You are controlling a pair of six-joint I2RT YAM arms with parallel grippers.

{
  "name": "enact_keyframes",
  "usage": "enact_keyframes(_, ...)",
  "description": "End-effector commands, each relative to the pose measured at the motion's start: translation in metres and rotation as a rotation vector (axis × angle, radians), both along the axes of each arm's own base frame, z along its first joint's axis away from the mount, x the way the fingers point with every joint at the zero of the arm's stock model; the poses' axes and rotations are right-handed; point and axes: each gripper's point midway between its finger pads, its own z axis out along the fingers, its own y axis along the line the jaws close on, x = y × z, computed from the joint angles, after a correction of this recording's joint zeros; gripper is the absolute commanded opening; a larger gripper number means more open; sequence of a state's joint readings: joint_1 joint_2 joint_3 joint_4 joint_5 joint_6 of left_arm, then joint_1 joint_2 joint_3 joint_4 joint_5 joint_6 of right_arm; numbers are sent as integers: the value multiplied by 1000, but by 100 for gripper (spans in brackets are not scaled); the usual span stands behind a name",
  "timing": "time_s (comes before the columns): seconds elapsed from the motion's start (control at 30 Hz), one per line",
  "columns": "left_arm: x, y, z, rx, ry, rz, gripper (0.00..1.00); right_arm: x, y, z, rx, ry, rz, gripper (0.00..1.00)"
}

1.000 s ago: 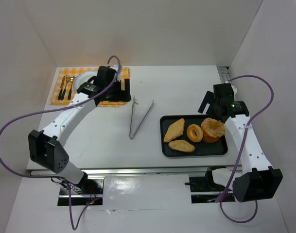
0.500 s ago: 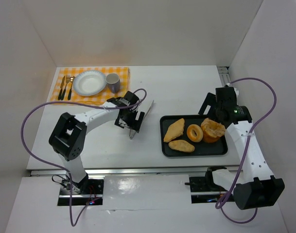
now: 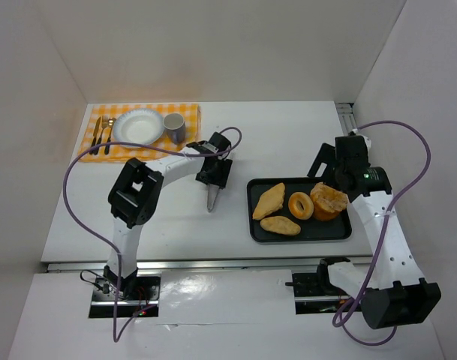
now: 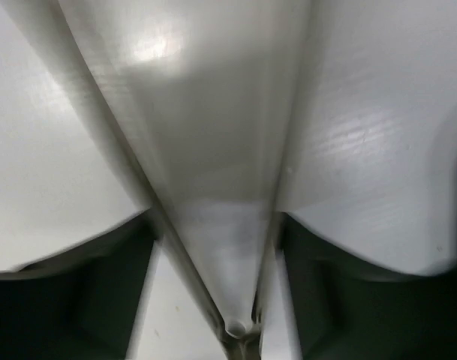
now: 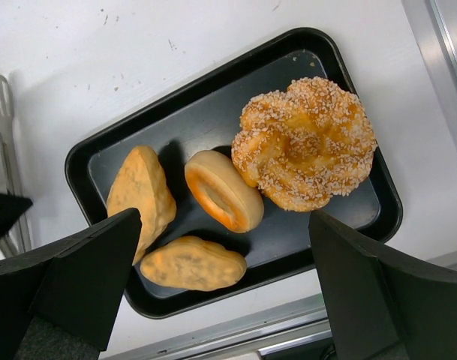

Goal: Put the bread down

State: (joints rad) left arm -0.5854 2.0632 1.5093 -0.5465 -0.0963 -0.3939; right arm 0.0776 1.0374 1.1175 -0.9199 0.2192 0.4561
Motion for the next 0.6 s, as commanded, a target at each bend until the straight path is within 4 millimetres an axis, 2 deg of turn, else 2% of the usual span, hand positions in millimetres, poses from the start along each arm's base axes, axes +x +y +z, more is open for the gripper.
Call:
enact_keyframes(0.0,11,2,-14,6,14,12,67,-1,0,5,13,-36,-9,100)
enact_keyframes(0.07,12,-1,-4,-10,-3,-13,37,-2,0,1,12,-26,-9,100)
enact_keyframes(0.13,13,-3,18,-28,-34,-44,4,-4,0,-1,12,-24,-9,100)
enact_keyframes(0.2,8,1,33,-21,-36,-60,0,-1,3,-9,21,-26,11,100)
enact_keyframes(0.23,7,0,53,-40,-66,-89,0,0,8,-14,33,-23,35,100)
enact_keyframes(0.27,5,0,65,-56,-79,-103,0,5,8,-16,34,-40,36,100)
enact_keyframes(0.3,-3,-1,71,-58,-81,-114,0,2,8,-31,39,-15,29,100)
enact_keyframes(0.33,-9,-5,80,-74,-94,-143,0,2,10,-35,48,-19,37,100)
enact_keyframes(0.37,-20,-7,97,-117,-101,-171,0,2,15,-40,67,-18,54,100)
enact_keyframes(0.4,-29,-15,104,-149,-100,-201,0,3,17,-45,76,-34,62,100)
enact_keyframes(0.43,-46,-30,111,-203,-81,-256,0,2,17,-42,84,-68,57,100)
enact_keyframes(0.47,-59,-34,112,-216,-61,-284,0,3,17,-41,85,-91,58,100)
enact_keyframes(0.5,-76,-50,124,-257,-64,-342,0,3,16,-45,87,-115,45,100)
enact_keyframes(0.53,-78,-49,120,-251,-53,-342,0,3,16,-41,89,-142,46,100)
enact_keyframes(0.57,-97,-63,120,-266,-24,-387,0,2,13,-28,81,-198,37,100)
